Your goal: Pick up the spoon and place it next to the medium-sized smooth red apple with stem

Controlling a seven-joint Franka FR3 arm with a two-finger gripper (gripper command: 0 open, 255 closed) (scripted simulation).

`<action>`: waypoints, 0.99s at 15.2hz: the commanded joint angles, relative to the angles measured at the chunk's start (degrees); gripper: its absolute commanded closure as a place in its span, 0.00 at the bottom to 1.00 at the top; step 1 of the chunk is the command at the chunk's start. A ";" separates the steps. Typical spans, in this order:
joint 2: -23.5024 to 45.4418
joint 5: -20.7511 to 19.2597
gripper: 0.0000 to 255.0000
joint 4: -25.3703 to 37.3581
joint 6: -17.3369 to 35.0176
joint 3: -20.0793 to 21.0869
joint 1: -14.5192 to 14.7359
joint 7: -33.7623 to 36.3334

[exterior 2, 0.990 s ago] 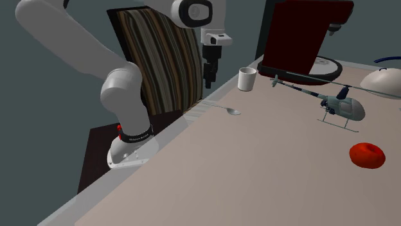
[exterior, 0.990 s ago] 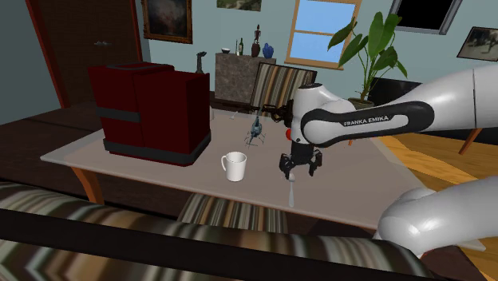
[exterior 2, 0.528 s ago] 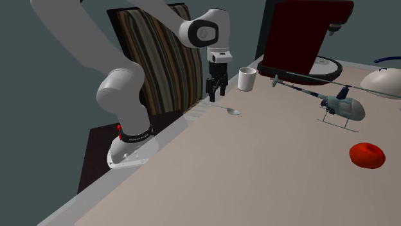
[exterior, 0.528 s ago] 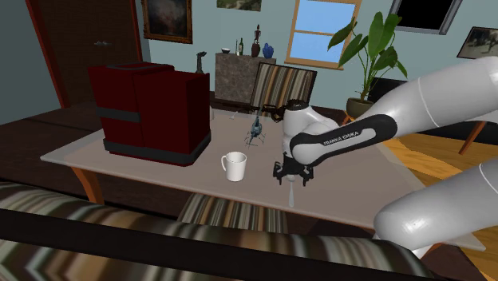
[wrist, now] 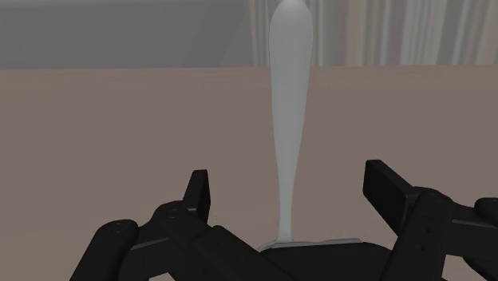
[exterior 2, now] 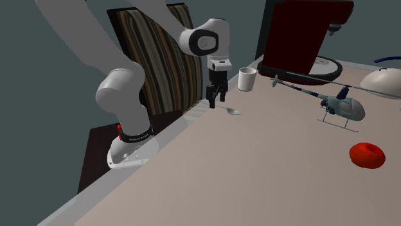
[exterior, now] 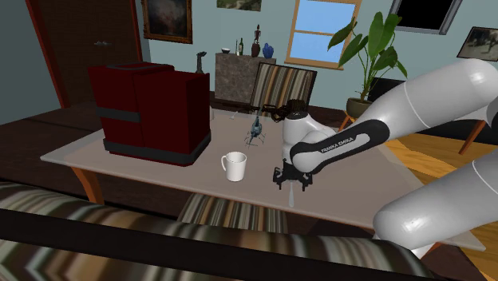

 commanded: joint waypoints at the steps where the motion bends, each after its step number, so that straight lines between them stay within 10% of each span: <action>1: 0.09 -0.05 0.00 -0.02 0.12 0.00 -0.05 0.00; 4: 0.09 -0.05 0.00 -0.02 0.12 0.00 -0.05 0.00; 5: 0.09 -0.05 1.00 -0.02 0.12 0.00 -0.05 0.01; 15: -0.58 0.20 1.00 0.32 -0.85 -0.22 0.12 -0.34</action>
